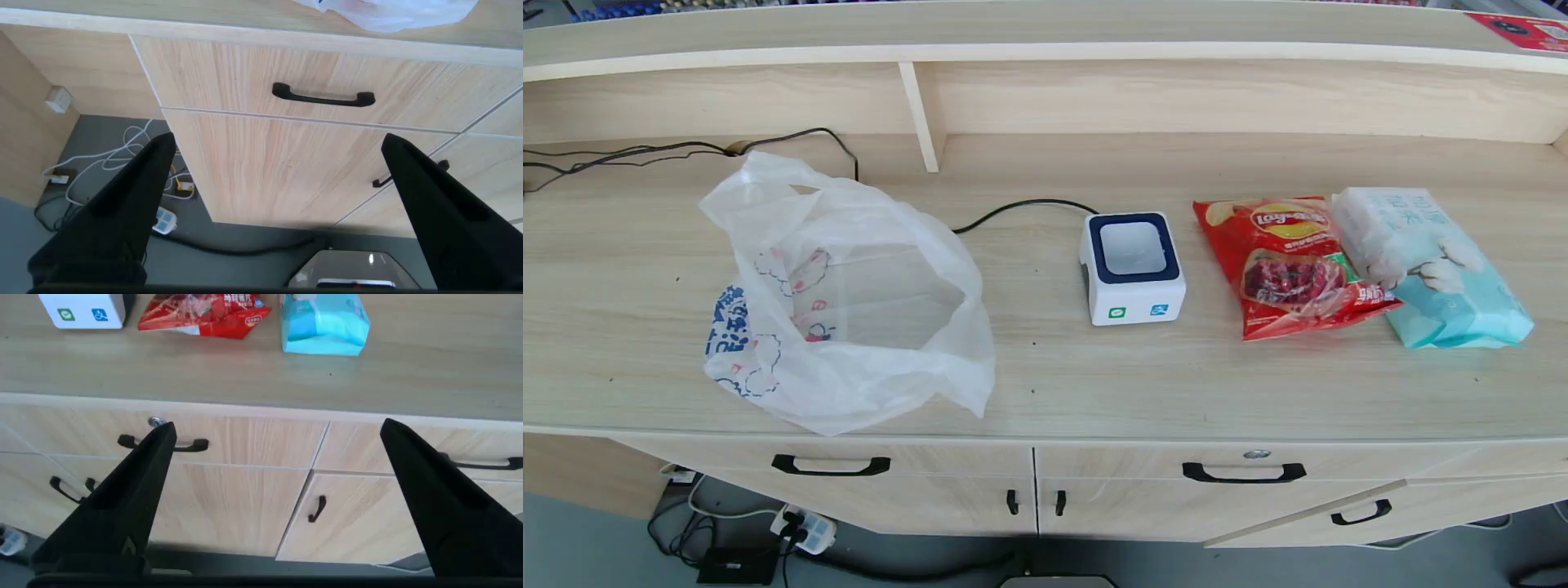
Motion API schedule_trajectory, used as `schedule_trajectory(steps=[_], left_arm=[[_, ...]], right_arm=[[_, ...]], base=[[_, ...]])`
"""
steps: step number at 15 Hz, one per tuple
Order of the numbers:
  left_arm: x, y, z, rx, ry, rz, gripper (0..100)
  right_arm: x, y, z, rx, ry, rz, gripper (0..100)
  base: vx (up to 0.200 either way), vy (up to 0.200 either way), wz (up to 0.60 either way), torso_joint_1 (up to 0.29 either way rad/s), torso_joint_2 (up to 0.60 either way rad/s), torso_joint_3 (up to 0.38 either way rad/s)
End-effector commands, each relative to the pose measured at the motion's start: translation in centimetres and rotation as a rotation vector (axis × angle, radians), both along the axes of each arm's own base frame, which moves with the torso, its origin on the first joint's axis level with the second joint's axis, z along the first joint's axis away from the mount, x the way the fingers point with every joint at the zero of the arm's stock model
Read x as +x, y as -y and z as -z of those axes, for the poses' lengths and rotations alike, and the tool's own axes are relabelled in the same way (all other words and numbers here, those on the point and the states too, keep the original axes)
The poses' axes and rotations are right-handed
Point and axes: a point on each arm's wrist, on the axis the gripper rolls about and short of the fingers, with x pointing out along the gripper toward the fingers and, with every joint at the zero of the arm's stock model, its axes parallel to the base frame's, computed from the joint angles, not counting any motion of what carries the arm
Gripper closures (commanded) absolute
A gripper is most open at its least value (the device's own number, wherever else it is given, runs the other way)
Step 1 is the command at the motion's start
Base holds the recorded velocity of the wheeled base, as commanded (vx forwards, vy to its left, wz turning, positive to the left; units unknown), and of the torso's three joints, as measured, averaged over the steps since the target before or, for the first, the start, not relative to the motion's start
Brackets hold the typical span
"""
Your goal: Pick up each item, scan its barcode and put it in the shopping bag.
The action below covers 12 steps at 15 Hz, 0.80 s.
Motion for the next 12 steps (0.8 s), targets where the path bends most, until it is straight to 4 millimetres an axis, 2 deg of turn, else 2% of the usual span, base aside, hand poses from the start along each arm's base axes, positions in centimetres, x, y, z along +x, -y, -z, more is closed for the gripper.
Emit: schedule_trajectory(steps=[1,2,3,5,7,9,11,12], left_arm=[[0.0,0.0,0.0,0.000,-0.001,0.000,0],[0.0,0.0,0.0,0.000,-0.001,0.000,0],[0.0,0.0,0.0,0.000,-0.001,0.000,0],[0.0,0.0,0.0,0.001,-0.001,0.000,0],[0.0,0.0,0.0,0.001,-0.001,0.000,0],[0.0,0.0,0.0,0.000,-0.001,0.000,0],[0.0,0.0,0.0,0.001,-0.001,0.000,0],[0.0,0.0,0.0,0.000,-0.001,0.000,0]], right_arm=[[5.8,-0.3,-11.5,0.018,-0.084,-0.077,0],[8.8,-0.4,-13.1,0.049,-0.140,-0.080,0],[12.2,-0.6,-13.4,0.051,-0.214,-0.092,0],[19.2,-1.0,-14.1,0.048,-0.257,-0.209,0],[25.6,-1.0,-14.1,0.038,-0.304,-0.236,0],[29.2,0.0,-13.8,0.036,-0.332,-0.229,0],[31.0,1.5,-13.7,0.003,-0.335,-0.239,0],[31.4,1.6,-13.5,0.002,-0.337,-0.237,0]], base=[[0.000,0.000,0.00,0.000,0.00,0.000],[0.000,0.000,0.00,0.000,0.00,0.000],[0.000,0.000,0.00,0.000,0.00,0.000],[0.000,0.000,0.00,0.000,0.00,0.000],[0.000,0.000,0.00,0.000,0.00,0.000],[0.000,0.000,0.00,0.000,0.00,0.000],[0.000,0.000,0.00,0.000,0.00,0.000],[0.000,0.000,0.00,0.000,0.00,0.000]])
